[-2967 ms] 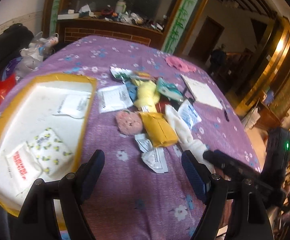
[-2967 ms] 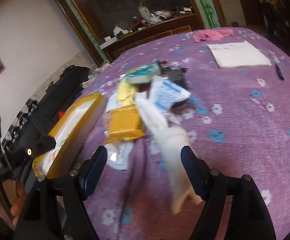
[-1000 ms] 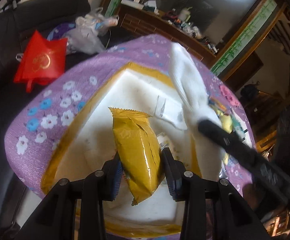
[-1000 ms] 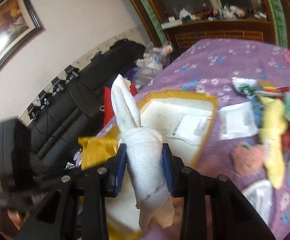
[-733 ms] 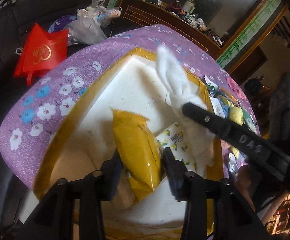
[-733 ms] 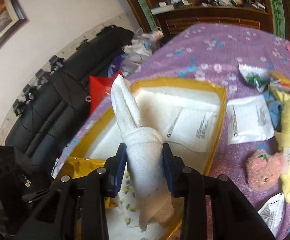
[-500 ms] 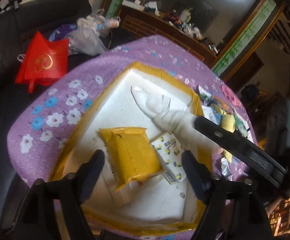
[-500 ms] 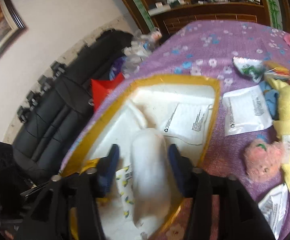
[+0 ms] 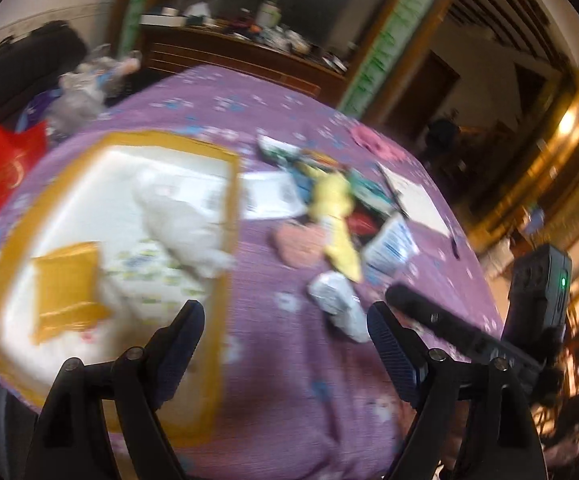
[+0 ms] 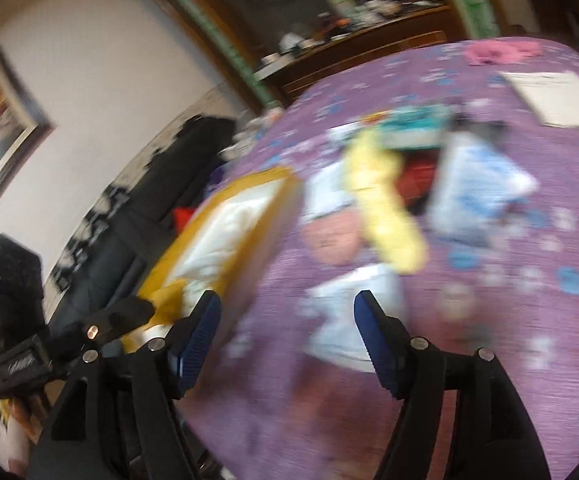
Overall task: Organize soft objects
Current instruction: 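Grasp the blue-printed white packet with the right gripper while the left grasps a white printed packet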
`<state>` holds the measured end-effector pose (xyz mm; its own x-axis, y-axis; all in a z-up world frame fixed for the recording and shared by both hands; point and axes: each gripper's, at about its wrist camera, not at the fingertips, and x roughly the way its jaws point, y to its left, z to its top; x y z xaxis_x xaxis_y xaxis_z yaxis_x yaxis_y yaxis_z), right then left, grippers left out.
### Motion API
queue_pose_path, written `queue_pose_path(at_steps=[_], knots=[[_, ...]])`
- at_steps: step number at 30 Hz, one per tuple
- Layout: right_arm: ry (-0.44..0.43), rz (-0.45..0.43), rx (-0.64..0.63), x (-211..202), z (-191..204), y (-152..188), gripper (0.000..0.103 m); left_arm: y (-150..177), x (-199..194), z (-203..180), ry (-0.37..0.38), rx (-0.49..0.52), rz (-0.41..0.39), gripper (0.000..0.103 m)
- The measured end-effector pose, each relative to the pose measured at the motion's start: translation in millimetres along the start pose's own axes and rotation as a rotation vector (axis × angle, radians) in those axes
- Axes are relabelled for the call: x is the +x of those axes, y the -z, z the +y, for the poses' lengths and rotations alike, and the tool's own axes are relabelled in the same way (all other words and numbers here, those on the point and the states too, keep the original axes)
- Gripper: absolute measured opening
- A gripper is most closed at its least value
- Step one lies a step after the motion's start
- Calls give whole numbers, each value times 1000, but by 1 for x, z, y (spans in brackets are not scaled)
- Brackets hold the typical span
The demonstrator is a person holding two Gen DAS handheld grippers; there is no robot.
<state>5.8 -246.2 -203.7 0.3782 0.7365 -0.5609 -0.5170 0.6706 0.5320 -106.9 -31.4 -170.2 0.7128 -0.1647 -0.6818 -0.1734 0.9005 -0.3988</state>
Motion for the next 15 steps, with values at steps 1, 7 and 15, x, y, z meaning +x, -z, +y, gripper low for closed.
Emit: queue_pose_path(at_steps=[1, 7, 15], knots=[[16, -13, 16, -5, -8, -2, 69, 1, 5, -10, 7, 21, 11, 86], [177, -51, 129, -9, -63, -26, 68, 12, 26, -37, 7, 71, 83, 86], [173, -20, 188, 28, -88, -55, 59, 17, 47, -39, -28, 70, 134, 86]])
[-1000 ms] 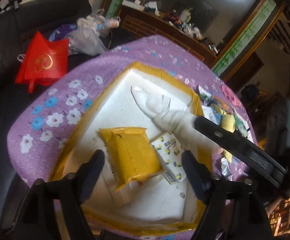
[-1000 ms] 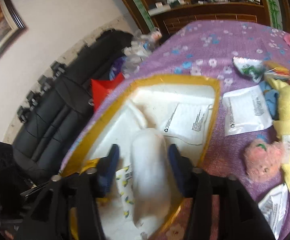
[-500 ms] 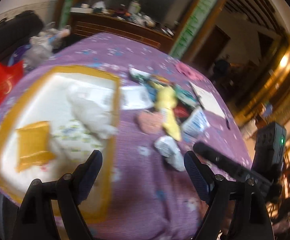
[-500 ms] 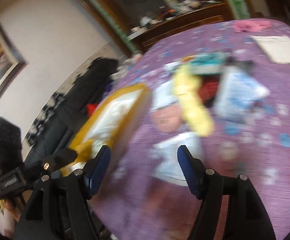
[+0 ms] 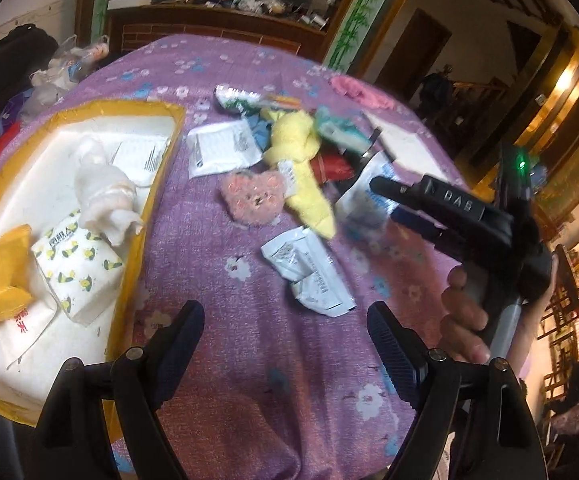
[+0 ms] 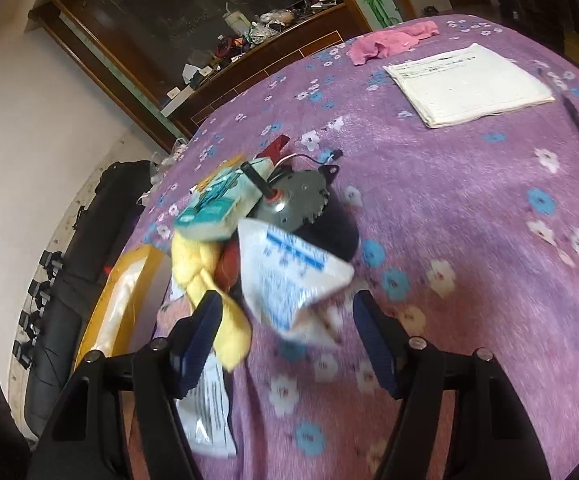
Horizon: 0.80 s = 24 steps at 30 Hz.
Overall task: Organize soft objects
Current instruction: 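Grasp the blue-printed white packet with the right gripper while the left grasps a white printed packet, then carry both packets into the box and open both grippers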
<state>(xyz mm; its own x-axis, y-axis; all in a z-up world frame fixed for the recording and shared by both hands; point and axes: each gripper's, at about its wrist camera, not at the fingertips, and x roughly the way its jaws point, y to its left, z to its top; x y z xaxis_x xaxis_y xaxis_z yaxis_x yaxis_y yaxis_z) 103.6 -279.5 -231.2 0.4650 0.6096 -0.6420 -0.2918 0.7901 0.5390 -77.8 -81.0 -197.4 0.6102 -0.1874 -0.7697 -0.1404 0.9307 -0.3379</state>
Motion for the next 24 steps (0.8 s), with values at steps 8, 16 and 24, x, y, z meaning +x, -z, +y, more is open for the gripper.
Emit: queue_pose_path(at_steps=[8, 16, 24], knots=[[2, -7, -25, 5, -2, 3, 26, -19, 48, -21, -27, 66, 58, 52], [-2, -63, -98, -5, 14, 9, 17, -14, 65, -25, -69, 85, 59, 22], [-77, -89, -122, -17, 17, 15, 16, -12, 28, 3, 105, -26, 58, 22]])
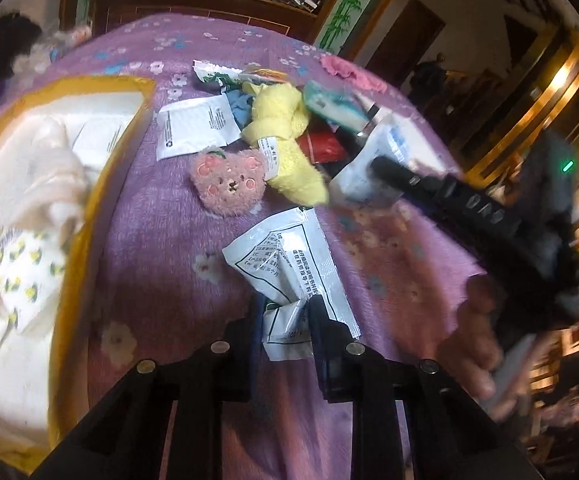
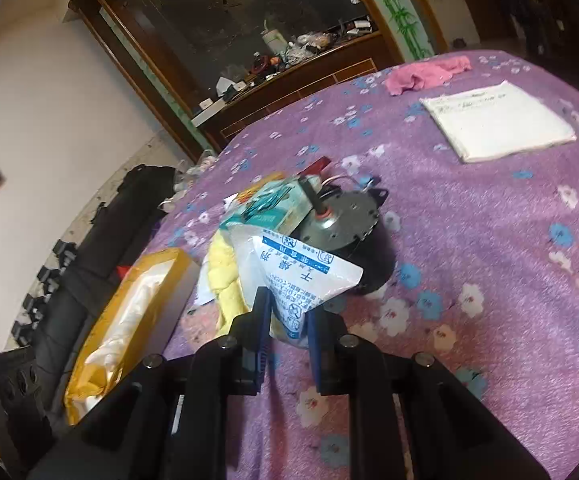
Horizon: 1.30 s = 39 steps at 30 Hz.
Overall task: Organize soft objects
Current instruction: 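Carry both packets into the box and open both grippers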
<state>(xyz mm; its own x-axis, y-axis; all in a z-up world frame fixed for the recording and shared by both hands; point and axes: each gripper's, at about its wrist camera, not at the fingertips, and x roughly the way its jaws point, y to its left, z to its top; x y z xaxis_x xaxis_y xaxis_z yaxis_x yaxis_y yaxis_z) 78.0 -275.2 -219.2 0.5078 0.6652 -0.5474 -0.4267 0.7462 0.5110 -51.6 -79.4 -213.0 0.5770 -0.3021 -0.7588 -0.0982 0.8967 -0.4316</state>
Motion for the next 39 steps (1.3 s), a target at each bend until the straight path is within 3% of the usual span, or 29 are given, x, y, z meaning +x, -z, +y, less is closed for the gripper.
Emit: queue_pose_path(at_steps=[2, 7, 17, 26, 34, 39], knots=[[-32, 8, -2, -3, 3, 4, 16, 0, -10, 8, 54, -39, -5, 22], [-92, 4, 35, -18, 19, 18, 16, -2, -51, 22, 83, -73, -78, 22], [-287, 54, -102, -24, 119, 23, 16, -15, -134, 89, 18, -213, -260, 22], [-275, 150, -213, 16, 177, 34, 16, -10, -137, 137, -53, -294, -298, 22], [-240, 205, -250, 49, 198, 34, 16, -11, -129, 164, -82, -331, -289, 22], [-218, 223, -243, 64, 195, 29, 16, -14, -122, 172, -143, -316, -296, 22]])
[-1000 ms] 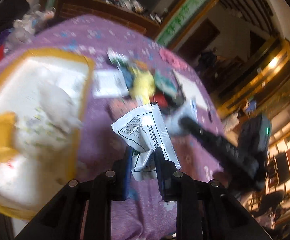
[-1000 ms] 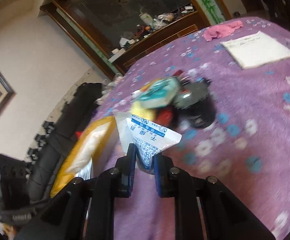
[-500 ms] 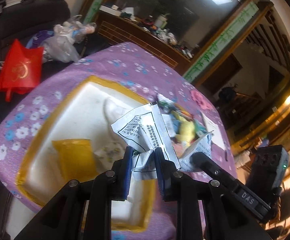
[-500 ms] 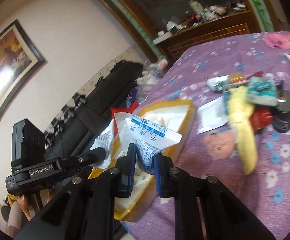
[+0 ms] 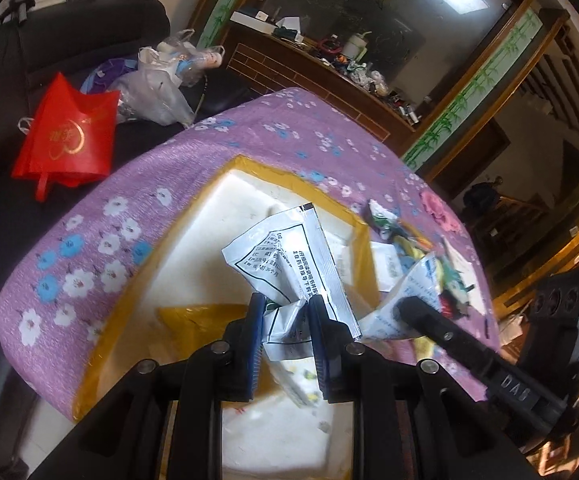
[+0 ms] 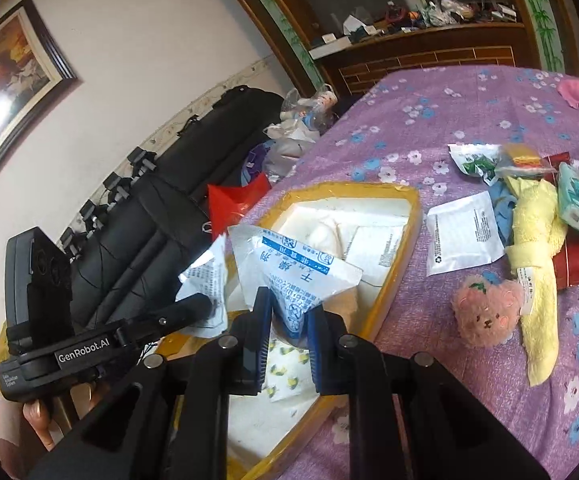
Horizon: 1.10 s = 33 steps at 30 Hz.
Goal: Organize soft objects
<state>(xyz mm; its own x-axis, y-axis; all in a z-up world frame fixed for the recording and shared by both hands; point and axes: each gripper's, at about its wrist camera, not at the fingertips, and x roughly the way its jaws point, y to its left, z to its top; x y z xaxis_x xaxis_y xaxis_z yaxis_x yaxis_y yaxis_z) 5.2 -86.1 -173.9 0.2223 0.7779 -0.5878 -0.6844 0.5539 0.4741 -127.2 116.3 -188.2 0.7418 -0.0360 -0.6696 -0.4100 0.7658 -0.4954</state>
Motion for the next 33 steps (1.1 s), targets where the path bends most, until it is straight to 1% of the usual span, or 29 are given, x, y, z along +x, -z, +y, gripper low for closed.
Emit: queue_pose_path(at_steps=[6, 10, 12, 14, 15, 16, 17, 18, 19, 20, 21, 22, 24, 26, 28, 31, 32, 33], knots=[[14, 21, 24, 16, -6, -12, 16, -7, 4, 14, -9, -9, 6, 22], [24, 39, 20, 28, 0, -16, 16, -13, 14, 11, -9, 13, 39, 22], [23, 54, 3, 36, 2, -17, 16, -14, 21, 6, -36, 35, 60, 23], [39, 93, 1, 48, -1, -14, 18, -13, 32, 4, -56, 57, 84, 24], [41, 94, 11, 49, -4, -13, 19, -10, 40, 5, -56, 68, 123, 27], [40, 86, 20, 48, -7, -12, 19, -9, 41, 5, -38, 69, 134, 34], [37, 75, 23, 43, -8, -9, 21, -7, 41, 5, -12, 68, 135, 52], [31, 70, 22, 39, -8, -7, 29, -5, 36, 5, 1, 63, 117, 62], [24, 59, 22, 32, -9, -5, 35, -3, 30, 4, -3, 57, 90, 74], [17, 38, 20, 23, -11, -2, 45, 0, 21, 3, -11, 54, 53, 78], [18, 13, 11, 11, -11, 1, 51, 2, 16, 1, -16, 58, 36, 78], [22, -7, 1, 2, -11, 5, 52, 6, 9, -4, -25, 69, 20, 80], [21, -34, -10, -17, -14, 12, 58, 13, 1, -15, -39, 89, 2, 80], [20, -49, -2, -32, -21, 19, 61, 25, -3, -32, -62, 124, -5, 81], [31, -42, 4, -41, -29, 26, 62, 38, -5, -53, -83, 170, -10, 81], [75, -24, 39, -56, -50, 40, 62, 56, 6, -85, -82, 256, 27, 82], [102, -15, 47, -61, -58, 43, 62, 60, 11, -96, -81, 280, 38, 82], [152, -7, 58, -67, -67, 46, 62, 62, 16, -104, -82, 295, 48, 82]])
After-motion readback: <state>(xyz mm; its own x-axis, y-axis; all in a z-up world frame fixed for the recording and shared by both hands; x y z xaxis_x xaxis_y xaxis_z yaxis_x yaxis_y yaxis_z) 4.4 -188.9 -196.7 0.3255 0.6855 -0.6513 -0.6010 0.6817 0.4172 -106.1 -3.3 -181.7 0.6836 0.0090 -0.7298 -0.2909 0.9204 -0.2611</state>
